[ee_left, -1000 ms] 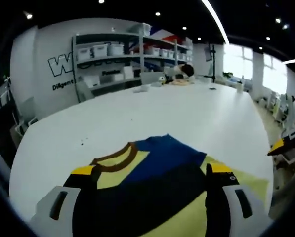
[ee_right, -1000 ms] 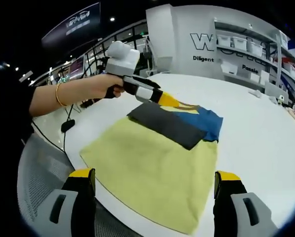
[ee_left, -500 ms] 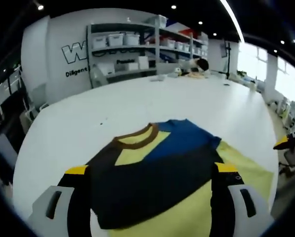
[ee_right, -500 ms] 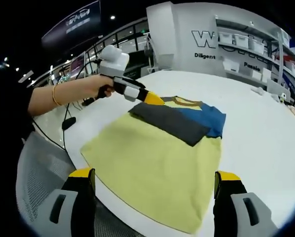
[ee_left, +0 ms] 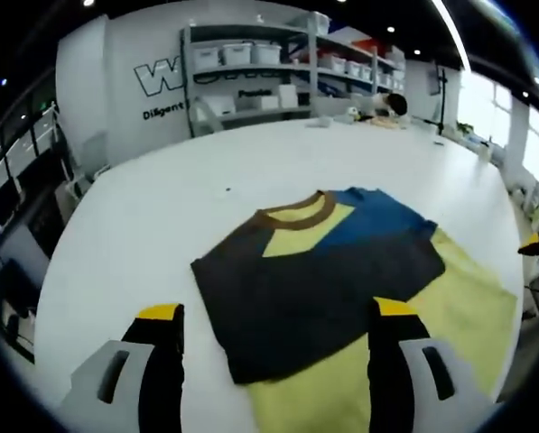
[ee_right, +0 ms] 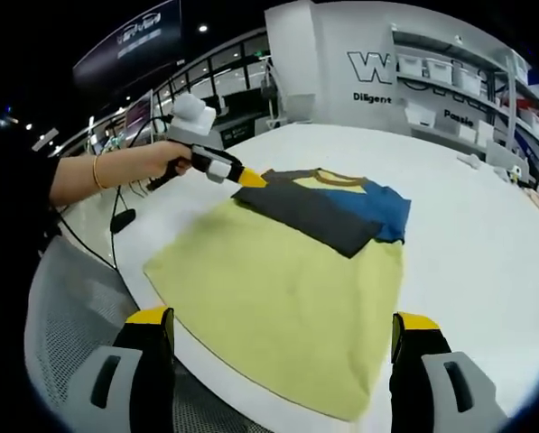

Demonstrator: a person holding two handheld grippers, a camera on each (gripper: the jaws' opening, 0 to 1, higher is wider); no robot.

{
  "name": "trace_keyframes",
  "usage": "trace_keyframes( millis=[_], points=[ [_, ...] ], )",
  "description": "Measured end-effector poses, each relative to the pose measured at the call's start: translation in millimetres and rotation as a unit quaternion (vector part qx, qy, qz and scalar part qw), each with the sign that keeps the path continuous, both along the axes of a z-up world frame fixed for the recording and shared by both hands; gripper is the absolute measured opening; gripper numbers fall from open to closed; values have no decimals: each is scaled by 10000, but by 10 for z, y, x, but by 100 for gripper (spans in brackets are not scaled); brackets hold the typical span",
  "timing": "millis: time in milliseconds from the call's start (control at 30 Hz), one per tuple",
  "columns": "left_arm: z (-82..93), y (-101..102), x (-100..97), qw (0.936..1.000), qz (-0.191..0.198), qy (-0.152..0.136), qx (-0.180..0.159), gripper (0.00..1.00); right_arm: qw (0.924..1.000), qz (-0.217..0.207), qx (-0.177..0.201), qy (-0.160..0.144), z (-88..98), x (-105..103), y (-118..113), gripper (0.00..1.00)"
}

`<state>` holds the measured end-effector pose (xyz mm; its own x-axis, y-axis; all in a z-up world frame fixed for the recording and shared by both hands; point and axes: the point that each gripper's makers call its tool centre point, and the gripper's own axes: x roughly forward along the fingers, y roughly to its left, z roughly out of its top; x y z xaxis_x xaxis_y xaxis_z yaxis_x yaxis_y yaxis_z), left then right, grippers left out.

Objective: Fold the garment on the visible template until the final outline fits inside the template.

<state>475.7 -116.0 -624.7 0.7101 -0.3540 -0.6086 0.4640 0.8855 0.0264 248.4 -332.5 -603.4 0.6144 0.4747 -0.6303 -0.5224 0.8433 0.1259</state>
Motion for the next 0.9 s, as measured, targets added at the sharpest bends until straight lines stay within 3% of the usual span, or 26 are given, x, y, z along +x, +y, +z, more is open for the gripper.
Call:
trace_keyframes(
  millis=[133, 367, 900],
  points=[
    [-93, 84, -39, 9999, 5, 105, 27, 71, 10000, -55, -40, 16, -24, -6, -49, 99],
    [-224, 258, -69, 9990, 265, 322, -169, 47, 9999, -90, -72, 33, -43, -6, -82, 99],
    [-465, 394, -180, 9948, 539, 765, -391, 21, 9998, -155, -137, 44, -65, 7, -108, 98]
  ],
)
